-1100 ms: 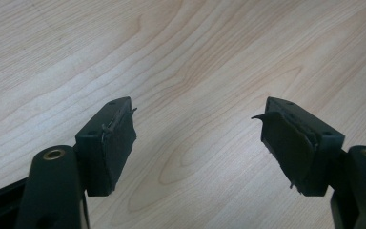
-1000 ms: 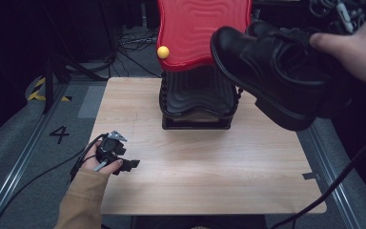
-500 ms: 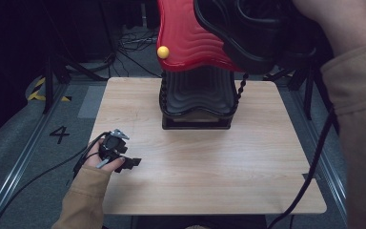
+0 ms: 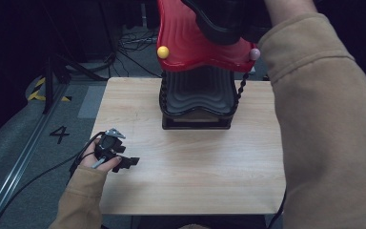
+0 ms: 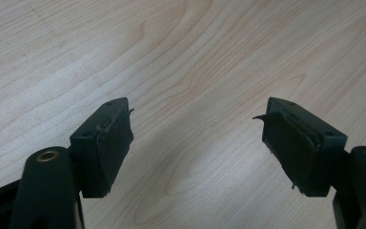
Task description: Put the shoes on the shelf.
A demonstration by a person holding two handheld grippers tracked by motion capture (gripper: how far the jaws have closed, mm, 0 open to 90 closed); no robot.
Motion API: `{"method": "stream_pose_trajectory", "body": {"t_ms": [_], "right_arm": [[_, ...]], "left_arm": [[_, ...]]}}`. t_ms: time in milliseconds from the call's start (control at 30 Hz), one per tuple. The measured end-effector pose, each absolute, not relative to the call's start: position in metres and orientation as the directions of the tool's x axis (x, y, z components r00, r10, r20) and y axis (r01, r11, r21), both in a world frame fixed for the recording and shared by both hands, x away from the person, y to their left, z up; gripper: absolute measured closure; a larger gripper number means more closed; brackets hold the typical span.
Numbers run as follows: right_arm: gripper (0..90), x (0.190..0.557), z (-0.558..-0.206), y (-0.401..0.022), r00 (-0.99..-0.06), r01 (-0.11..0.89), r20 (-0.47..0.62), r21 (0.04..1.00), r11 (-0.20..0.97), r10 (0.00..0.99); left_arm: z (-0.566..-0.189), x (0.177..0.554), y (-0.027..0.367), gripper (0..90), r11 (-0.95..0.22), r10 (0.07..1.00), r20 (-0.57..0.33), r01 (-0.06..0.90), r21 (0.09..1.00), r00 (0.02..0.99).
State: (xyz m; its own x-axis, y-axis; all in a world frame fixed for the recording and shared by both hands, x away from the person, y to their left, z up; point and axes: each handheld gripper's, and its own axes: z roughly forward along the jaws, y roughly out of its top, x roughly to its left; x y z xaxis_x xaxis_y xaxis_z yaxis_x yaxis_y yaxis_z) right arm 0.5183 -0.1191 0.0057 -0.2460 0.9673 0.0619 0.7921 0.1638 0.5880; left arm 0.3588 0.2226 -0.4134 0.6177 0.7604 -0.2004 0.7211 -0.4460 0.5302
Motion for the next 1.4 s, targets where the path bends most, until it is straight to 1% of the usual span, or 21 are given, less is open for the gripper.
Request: {"method": "stream_pose_trajectory", "body": {"t_ms": [133,300,333,500,767,933,1100,1167,1400], "right_arm": [[81.7,0.53,0.003,-0.106,-0.232,0.776,0.04,0.61,0.16,0.972],[81.7,0.547,-0.001,-0.093,-0.205,0.767,0.044,0.628,0.133,0.978],[81.7,0.549,-0.002,-0.09,-0.203,0.764,0.042,0.631,0.132,0.978],[81.6,0.561,-0.008,-0.079,-0.191,0.753,0.031,0.646,0.127,0.981],[81.4,0.568,-0.019,-0.071,-0.163,0.745,0.029,0.659,0.104,0.986],[81.2,0.568,-0.023,-0.075,-0.12,0.736,0.078,0.676,0.036,0.99],[80.8,0.569,-0.028,-0.077,-0.101,0.733,0.081,0.679,0.02,0.992],[79.8,0.57,-0.035,-0.075,-0.094,0.74,0.057,0.672,0.032,0.994],[79.6,0.575,-0.057,-0.07,-0.097,0.749,0.09,0.662,0.013,0.991]], "left_arm": [[-0.417,0.36,0.224,25.8,-0.444,0.76,-0.208,0.725,0.527,0.616],[-0.419,0.361,0.228,25.3,-0.435,0.767,-0.21,0.732,0.524,0.607],[-0.419,0.361,0.229,25.3,-0.429,0.764,-0.223,0.734,0.526,0.606],[-0.42,0.362,0.232,25.3,-0.42,0.769,-0.228,0.741,0.524,0.597],[-0.418,0.361,0.234,25.3,-0.413,0.769,-0.231,0.739,0.533,0.596],[-0.418,0.361,0.233,25.3,-0.409,0.77,-0.238,0.744,0.528,0.592],[-0.418,0.362,0.233,25.3,-0.413,0.773,-0.227,0.741,0.529,0.593],[-0.419,0.362,0.232,25.3,-0.414,0.773,-0.228,0.742,0.528,0.593],[-0.419,0.362,0.231,25.2,-0.417,0.771,-0.226,0.741,0.527,0.595]]}}
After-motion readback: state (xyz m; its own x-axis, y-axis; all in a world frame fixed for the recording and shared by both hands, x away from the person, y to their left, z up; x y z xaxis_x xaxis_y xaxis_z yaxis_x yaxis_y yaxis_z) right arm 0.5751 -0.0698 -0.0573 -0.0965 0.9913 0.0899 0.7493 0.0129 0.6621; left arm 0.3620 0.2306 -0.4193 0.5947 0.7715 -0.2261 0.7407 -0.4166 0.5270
